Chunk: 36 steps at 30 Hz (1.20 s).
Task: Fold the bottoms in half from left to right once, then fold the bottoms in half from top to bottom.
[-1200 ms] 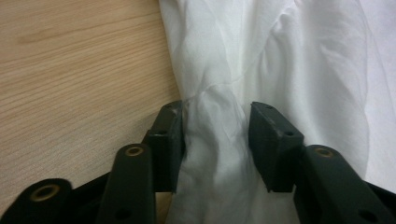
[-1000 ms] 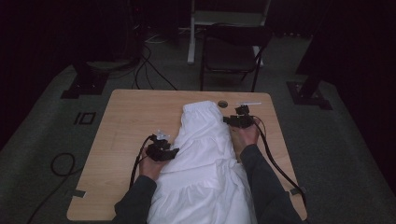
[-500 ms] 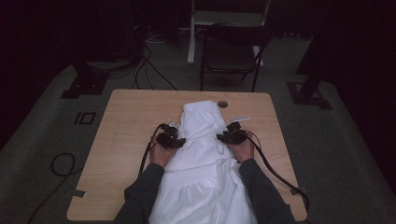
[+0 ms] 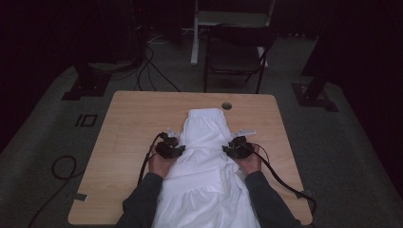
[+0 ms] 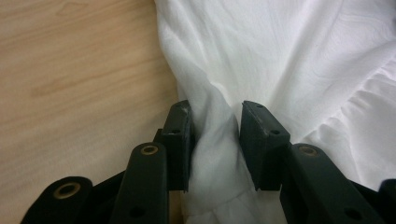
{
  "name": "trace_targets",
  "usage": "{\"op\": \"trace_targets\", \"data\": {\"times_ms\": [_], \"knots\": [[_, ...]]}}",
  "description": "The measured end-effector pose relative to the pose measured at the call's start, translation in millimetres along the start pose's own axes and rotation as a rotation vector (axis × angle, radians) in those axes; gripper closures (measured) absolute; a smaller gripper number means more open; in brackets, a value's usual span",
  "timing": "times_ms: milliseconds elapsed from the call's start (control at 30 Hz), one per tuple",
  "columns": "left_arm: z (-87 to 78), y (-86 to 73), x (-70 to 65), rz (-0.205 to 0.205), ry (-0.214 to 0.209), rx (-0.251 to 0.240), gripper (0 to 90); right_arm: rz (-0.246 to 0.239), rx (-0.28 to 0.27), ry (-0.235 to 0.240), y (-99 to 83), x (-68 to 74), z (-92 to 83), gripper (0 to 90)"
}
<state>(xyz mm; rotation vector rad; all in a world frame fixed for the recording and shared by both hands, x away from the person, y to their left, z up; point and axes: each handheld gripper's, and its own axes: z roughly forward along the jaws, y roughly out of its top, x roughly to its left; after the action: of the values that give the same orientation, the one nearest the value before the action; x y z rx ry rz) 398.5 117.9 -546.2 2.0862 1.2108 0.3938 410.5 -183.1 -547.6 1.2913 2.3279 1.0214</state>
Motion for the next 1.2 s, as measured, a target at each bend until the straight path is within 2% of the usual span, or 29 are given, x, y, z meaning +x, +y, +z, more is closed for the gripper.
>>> {"op": "trace_targets", "data": {"times_ms": [167, 400, 467, 500, 533, 600, 767, 867, 933, 1000, 1100, 1200], "knots": [[-5.5, -7.3, -4.3, 0.004, -0.002, -0.005, 63.6, 0.003, 0.005, 0.011, -5.7, 4.4, -5.5, 60.7], [-8.0, -11.6, -6.6, 0.005, -0.001, -0.015, 63.6, 0.031, -0.015, 0.028, -12.0, 5.0, -9.0, 60.7], [-8.5, -11.7, -5.9, -0.005, -0.013, -0.013, 63.2, 0.027, -0.017, 0.026, -12.0, 5.1, -8.9, 60.7], [-8.6, -10.7, -4.3, -0.014, -0.032, -0.006, 61.6, 0.025, -0.016, 0.026, -12.1, 5.1, -9.0, 61.1], [-8.5, -8.6, -2.0, -0.026, -0.056, 0.006, 58.3, 0.022, -0.016, 0.024, -12.0, 5.0, -9.0, 62.0], [-8.2, -2.3, 1.8, -0.036, -0.059, 0.012, 50.9, 0.021, -0.015, 0.023, -12.0, 4.8, -9.0, 62.4], [-12.9, 27.7, 16.1, -0.080, -0.107, -0.054, 39.6, 0.029, -0.017, 0.024, -12.2, 4.2, -9.0, 63.7], [-5.4, 44.4, 22.0, -0.104, -0.117, -0.071, 35.6, 0.030, -0.017, 0.028, -11.9, 3.4, -8.8, 63.9], [5.3, 49.8, 23.4, -0.117, -0.127, -0.058, 33.9, 0.032, -0.017, 0.029, -11.7, 3.2, -8.7, 64.0], [17.6, 49.7, 22.5, -0.131, -0.130, -0.029, 33.2, 0.033, -0.018, 0.029, -11.8, 3.1, -8.7, 64.1], [32.5, 44.7, 19.6, -0.129, -0.120, 0.017, 32.1, 0.025, -0.020, 0.027, -12.1, 2.8, -8.7, 65.3], [35.2, 43.0, 19.3, -0.118, -0.101, 0.013, 32.7, 0.026, -0.020, 0.029, -12.1, 2.3, -8.6, 65.3]]}}
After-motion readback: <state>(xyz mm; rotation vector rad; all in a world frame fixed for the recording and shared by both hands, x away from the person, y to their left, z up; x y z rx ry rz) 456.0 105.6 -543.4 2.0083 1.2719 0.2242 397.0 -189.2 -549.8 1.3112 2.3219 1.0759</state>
